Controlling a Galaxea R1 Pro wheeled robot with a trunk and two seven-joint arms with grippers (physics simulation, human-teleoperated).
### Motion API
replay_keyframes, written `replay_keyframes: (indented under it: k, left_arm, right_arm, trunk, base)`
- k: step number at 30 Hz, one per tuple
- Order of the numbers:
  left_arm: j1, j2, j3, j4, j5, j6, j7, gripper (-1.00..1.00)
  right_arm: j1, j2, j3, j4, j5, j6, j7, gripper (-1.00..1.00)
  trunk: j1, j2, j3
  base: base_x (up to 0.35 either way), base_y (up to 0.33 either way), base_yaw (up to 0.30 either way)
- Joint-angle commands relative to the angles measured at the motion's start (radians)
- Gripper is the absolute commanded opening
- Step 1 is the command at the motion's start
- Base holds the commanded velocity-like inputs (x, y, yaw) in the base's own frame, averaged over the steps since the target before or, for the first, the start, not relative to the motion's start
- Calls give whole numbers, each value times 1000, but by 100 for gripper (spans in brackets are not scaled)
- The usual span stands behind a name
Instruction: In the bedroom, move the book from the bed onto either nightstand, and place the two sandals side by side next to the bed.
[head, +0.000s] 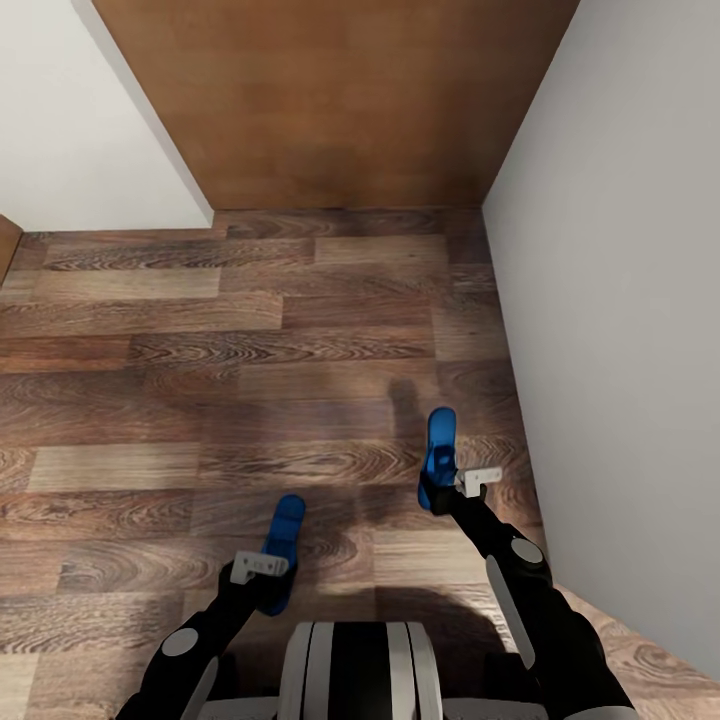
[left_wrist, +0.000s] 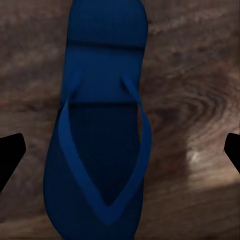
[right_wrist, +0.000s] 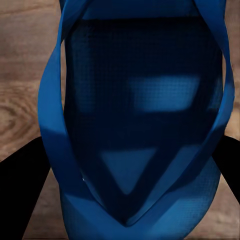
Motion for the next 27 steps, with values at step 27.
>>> replay_keyframes:
  k: [27]
  left_arm:
    - [-23,4,7,-94,12,112,-9,100]
  right_arm:
    - [0,3,-1,1,-7,5,4,-100]
  trunk:
    - [2,-1,-20]
  base:
    - [0,0,0]
